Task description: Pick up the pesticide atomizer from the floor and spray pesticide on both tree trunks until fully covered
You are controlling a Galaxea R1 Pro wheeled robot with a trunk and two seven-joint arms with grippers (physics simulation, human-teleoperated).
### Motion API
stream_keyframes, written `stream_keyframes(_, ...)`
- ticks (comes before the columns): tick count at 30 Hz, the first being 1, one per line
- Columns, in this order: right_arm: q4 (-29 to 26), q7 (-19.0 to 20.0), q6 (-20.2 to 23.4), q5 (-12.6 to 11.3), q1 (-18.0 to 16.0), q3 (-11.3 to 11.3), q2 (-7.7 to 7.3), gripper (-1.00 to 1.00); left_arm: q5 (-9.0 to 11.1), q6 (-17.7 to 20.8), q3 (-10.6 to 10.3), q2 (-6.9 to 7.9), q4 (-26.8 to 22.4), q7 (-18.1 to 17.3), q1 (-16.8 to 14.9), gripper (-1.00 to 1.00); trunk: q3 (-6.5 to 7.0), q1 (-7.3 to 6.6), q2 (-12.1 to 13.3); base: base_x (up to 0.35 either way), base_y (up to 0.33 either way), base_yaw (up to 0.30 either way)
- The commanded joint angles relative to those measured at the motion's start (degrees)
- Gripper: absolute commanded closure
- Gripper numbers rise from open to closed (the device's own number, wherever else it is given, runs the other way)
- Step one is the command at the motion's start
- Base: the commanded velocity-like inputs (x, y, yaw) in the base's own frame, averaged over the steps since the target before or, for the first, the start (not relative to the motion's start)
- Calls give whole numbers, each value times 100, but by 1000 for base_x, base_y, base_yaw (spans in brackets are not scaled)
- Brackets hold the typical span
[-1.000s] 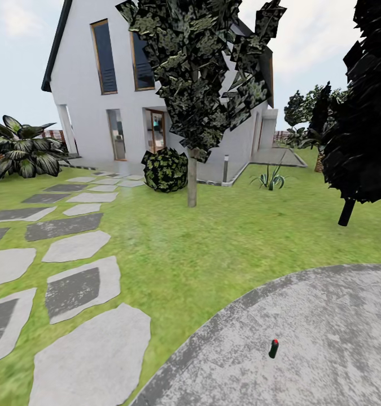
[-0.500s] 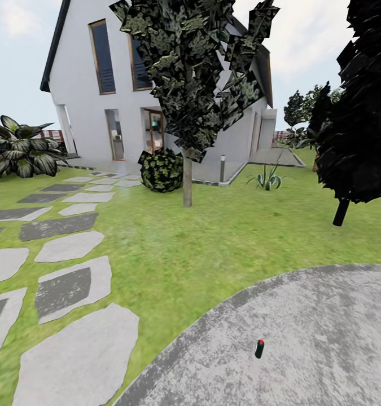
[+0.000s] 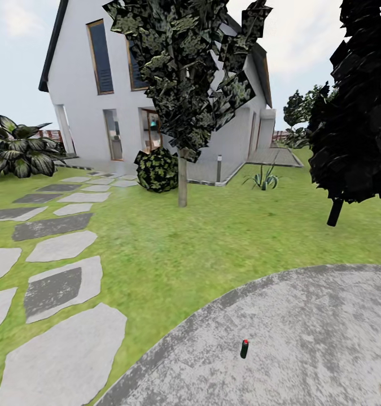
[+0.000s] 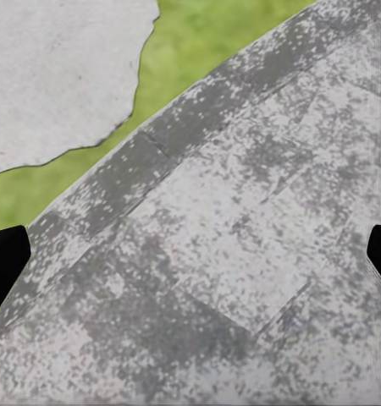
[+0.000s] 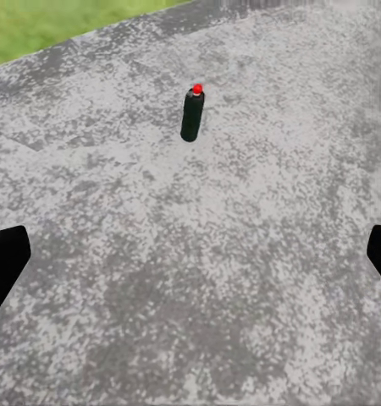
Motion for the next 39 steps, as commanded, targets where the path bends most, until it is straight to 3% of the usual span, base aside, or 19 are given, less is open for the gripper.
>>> stream_keyframes(1,257,1,-268,4,-4,-11,-14,-100,36,-18,3,-1,4,13,-3,-100,-6,0,-3,0,-274,0)
stream_keyframes(7,471,2,-470,3,-4,-5,-21,-100,36,-16,3,-1,4,20,-3,-100,-6,0,-3,0,-275,0)
stream_keyframes(39,483,11,-478,-6,-3,1,-13,-100,35,-9,11,47,4,29,12,-100,-6,0,-3,0,-275,0)
